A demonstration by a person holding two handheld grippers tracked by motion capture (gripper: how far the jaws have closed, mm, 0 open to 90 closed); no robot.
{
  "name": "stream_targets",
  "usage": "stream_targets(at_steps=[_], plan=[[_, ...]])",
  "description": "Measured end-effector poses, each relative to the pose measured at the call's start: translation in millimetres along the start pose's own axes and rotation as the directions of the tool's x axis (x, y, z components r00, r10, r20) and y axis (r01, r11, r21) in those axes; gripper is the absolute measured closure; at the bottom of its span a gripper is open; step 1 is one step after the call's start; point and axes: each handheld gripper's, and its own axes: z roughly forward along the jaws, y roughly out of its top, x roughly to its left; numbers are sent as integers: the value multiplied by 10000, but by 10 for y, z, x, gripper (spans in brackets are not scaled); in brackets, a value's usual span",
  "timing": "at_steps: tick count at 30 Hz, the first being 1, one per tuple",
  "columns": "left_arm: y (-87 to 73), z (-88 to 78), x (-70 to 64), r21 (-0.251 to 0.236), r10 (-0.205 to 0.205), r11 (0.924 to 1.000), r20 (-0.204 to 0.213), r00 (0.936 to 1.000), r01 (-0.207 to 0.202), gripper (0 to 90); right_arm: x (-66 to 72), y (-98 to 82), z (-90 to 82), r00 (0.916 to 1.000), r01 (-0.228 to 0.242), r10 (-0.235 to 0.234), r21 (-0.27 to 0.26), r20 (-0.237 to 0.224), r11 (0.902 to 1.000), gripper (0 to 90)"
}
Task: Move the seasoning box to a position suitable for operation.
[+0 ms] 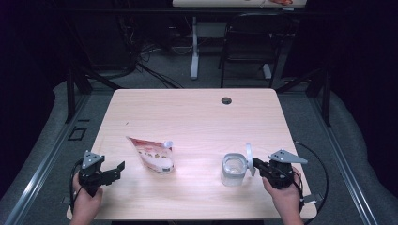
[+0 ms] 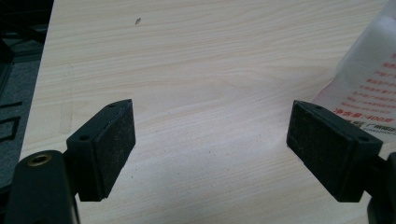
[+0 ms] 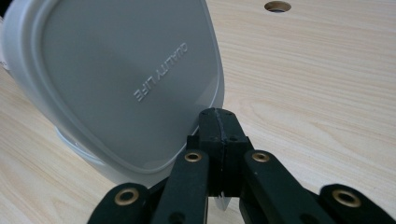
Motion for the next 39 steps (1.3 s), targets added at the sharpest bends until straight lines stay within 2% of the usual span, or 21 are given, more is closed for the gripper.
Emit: stream_targets(at_steps=[9,13,17,27,34,39], plan=[[-1,-13,18,-47,14,10000,33,10000,-14,156,-8,-9,5,10000,-21,21,72,0,10000,900],[1,-11,18,-46,-29,10000,-170,9999,28,156,-16,-19,16,10000,-50,50,102,-7,9999,900],[2,-8,13,24,-37,10000,-169,9999,37,156,-21,-26,25,9999,-91,92,116,-49,9999,900],[-3,-1,8,37,73,10000,64,10000,-73,156,-48,-53,36,9999,-155,156,239,-32,9996,900],[-11,-7,28,38,-84,10000,86,9999,84,156,-87,-86,15,9995,-322,321,210,26,9993,892],[-14,-8,23,87,136,9999,190,9997,-138,156,-97,-98,-1,9995,-303,302,230,56,9993,888]])
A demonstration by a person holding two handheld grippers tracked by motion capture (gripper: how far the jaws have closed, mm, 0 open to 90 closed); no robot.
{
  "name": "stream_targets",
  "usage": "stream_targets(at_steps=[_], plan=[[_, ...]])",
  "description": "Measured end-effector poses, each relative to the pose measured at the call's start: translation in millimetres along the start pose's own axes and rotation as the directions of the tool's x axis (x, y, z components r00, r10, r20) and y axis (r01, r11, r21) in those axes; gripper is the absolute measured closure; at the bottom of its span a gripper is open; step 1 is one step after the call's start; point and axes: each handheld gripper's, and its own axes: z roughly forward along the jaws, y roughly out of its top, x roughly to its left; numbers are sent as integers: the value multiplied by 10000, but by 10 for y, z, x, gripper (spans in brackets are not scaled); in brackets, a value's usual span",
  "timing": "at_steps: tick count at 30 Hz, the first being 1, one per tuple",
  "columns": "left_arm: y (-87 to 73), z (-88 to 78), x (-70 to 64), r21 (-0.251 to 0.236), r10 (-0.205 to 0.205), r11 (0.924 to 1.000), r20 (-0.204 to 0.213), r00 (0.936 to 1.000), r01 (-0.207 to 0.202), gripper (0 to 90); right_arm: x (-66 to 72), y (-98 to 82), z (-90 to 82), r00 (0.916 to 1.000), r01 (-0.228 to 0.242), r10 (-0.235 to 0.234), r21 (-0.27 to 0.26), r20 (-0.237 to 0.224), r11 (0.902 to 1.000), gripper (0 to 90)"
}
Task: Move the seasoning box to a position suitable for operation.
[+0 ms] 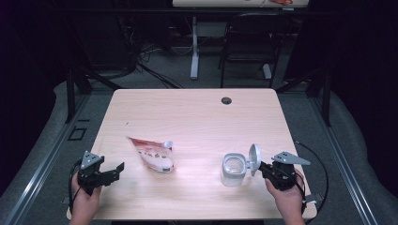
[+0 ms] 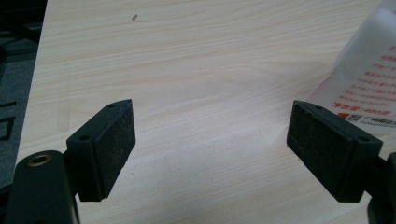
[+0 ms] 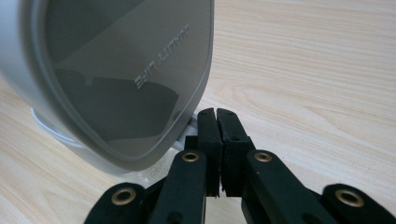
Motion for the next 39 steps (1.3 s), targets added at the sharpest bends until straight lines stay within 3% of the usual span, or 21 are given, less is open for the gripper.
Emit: stream_targets(at_steps=[14,26,34,39], plan=[[18,-8,-11,-170,-124,9998,-324,9994,118,156,-20,-64,-98,9999,-74,75,-41,82,10000,866],[16,-14,10,-136,-353,9993,-314,9989,348,155,8,-159,-108,10000,-3,6,279,-96,9996,819],[11,-9,6,-72,-184,9998,-115,9998,183,156,-4,-183,-83,9998,-114,119,360,-144,9993,787],[15,-12,3,-102,-173,9998,-224,9996,171,156,7,-190,-89,9997,-129,136,351,-198,9993,786]])
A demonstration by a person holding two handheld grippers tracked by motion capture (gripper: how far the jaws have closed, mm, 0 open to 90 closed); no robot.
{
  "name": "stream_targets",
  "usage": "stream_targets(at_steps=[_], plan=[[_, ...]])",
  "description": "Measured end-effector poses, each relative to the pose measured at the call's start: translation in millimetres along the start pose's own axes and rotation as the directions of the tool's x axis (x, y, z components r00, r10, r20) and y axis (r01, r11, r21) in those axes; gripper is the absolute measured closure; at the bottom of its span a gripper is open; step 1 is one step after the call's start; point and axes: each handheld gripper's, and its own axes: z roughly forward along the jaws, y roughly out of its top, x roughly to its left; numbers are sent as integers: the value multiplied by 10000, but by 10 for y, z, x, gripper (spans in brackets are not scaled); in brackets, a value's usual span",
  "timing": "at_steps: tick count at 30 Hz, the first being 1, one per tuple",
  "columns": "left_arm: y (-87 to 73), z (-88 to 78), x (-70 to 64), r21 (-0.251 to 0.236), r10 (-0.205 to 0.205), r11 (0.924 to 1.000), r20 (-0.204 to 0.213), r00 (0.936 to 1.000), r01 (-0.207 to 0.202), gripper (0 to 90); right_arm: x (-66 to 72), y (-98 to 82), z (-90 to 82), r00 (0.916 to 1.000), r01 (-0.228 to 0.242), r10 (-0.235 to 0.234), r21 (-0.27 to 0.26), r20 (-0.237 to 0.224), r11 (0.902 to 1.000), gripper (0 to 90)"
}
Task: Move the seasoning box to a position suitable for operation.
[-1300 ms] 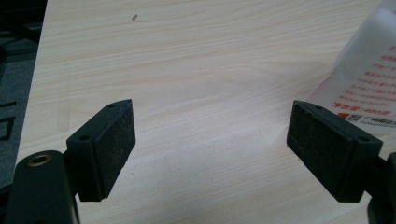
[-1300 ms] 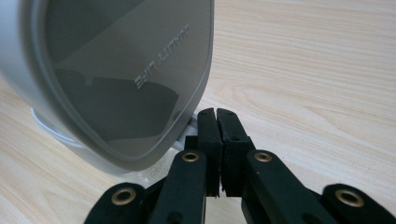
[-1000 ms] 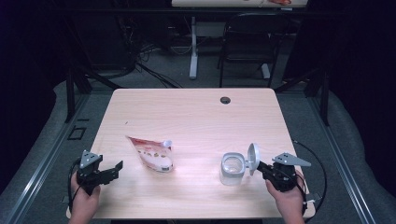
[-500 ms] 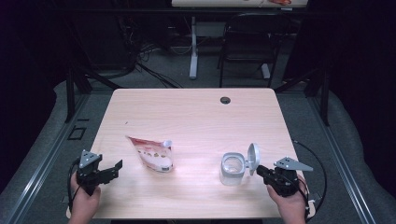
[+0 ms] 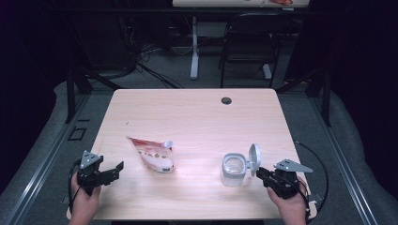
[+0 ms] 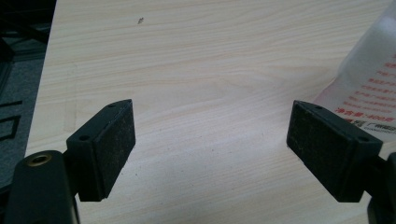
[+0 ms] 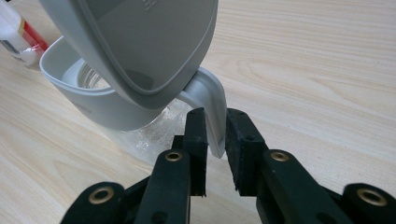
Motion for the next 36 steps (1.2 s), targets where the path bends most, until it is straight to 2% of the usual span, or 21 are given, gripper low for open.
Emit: stream_targets(at_steps=[4,8,14,16,20,24,27,36], plan=[[-1,4,-1,28,20,10000,-62,10000,-20,156,18,-1,12,9999,-28,29,21,-120,10000,778],[3,4,-11,-33,114,9999,-9,9999,-114,156,67,-3,62,9997,217,-215,263,-65,9994,772],[4,-1,-8,-78,31,10000,-79,10000,-31,156,64,-3,102,9995,284,-287,260,149,9993,819],[4,-6,-8,-49,121,9999,-117,9999,-121,156,63,-1,105,9995,280,-283,250,121,9993,821],[5,-8,-22,-62,290,9996,1,9996,-290,156,58,8,129,9994,289,-293,188,191,9994,821],[1,-12,-24,54,580,9983,314,9978,-582,156,57,16,148,9994,279,-281,126,213,9995,820],[0,-15,-13,7,383,9993,262,9989,-384,157,50,29,165,9993,310,-313,134,218,9994,819],[-2,3,-9,67,184,9998,-118,9998,-183,177,41,56,210,9993,310,-311,46,205,9995,817]])
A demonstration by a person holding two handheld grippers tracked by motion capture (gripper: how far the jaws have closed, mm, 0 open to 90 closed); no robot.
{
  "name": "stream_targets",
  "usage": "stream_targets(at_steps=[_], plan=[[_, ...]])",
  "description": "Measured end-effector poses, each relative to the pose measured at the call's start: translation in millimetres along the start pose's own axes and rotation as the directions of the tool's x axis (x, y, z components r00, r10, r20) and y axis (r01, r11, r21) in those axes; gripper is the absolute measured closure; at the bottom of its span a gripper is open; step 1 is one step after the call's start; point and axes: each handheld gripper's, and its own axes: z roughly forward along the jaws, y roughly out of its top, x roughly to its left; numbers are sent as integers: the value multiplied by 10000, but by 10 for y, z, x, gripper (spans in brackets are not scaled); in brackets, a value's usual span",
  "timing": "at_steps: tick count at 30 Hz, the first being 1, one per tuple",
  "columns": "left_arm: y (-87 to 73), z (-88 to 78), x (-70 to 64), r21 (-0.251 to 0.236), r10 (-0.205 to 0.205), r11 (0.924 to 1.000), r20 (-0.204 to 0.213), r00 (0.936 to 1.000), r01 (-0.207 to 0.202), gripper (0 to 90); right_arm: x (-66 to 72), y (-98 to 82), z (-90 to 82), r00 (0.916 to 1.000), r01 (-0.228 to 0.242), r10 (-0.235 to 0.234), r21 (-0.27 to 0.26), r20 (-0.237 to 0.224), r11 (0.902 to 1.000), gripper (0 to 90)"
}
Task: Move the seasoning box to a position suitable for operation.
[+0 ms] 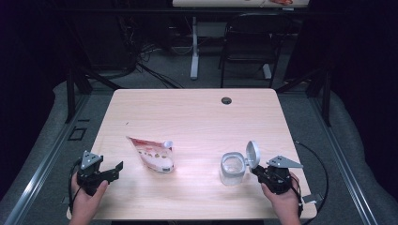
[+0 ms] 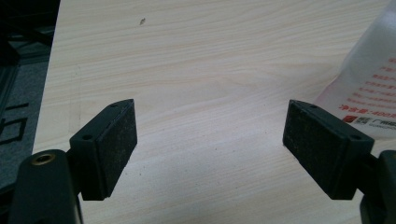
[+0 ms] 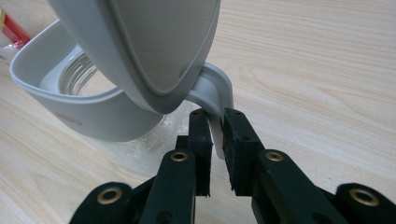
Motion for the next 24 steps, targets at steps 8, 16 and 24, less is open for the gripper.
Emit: stream_targets(at_steps=[8,16,24], plan=[[2,0,-14,-67,38,10000,22,10000,-38,155,-17,31,54,9999,110,-110,-57,-7,9999,815],[-1,7,-11,-40,68,10000,46,10000,-68,155,-39,52,103,9998,172,-173,-90,-82,9998,814],[-6,7,-10,-55,55,10000,56,10000,-55,155,-50,53,112,9998,138,-140,-112,-146,9998,812]])
